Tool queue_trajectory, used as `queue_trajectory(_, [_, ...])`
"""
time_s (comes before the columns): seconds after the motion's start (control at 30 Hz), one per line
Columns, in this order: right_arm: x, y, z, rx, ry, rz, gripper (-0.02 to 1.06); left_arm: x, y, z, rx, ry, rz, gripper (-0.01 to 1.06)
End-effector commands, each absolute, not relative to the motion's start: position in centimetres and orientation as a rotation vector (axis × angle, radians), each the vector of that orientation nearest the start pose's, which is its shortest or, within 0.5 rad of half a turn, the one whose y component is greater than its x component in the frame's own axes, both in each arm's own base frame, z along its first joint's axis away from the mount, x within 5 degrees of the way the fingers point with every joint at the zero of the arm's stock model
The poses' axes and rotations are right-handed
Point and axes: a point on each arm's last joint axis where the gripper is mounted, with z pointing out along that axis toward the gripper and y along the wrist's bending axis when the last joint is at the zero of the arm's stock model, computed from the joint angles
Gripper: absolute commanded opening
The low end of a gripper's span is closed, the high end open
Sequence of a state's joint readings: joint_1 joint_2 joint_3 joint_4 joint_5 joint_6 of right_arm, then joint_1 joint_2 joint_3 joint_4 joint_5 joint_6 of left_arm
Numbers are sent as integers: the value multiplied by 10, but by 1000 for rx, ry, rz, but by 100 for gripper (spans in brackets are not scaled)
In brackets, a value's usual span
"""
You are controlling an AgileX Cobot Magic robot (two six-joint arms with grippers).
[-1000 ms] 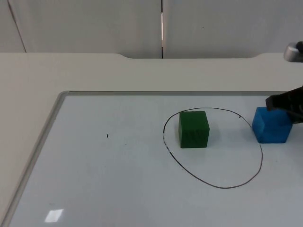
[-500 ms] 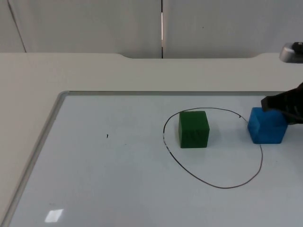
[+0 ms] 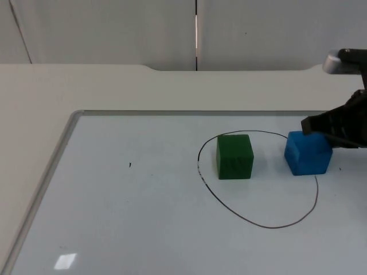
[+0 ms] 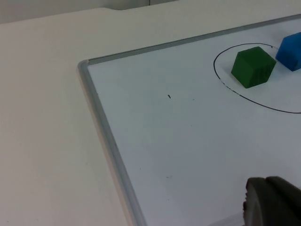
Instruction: Push the two cubes into the marked area.
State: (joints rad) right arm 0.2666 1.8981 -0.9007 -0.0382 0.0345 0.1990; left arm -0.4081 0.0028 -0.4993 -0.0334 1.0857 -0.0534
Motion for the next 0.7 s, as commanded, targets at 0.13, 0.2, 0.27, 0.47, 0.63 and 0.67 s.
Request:
queue_trajectory(0.13, [340,96,121,-117,2511,188,0,-6,-1,275,370,2045,-331,0])
queue_trajectory(0.2, [339,101,121,-135,2509,194,0,-6,-1,275,370,2045,-331,0])
queue_trajectory(0.27, [338,103,121,-143,2507,197,0,-6,-1,275,370,2045,-331,0])
queue_trajectory(0.47, [338,106,122,-134,2497,209,0,-6,-1,275,370,2045,-331,0])
queue_trajectory(0.63, [338,106,122,-134,2497,209,0,-6,-1,275,370,2045,-331,0])
queue_trajectory(0.67, [338,106,122,-131,2497,210,0,-6,-1,275,370,2045,-331,0])
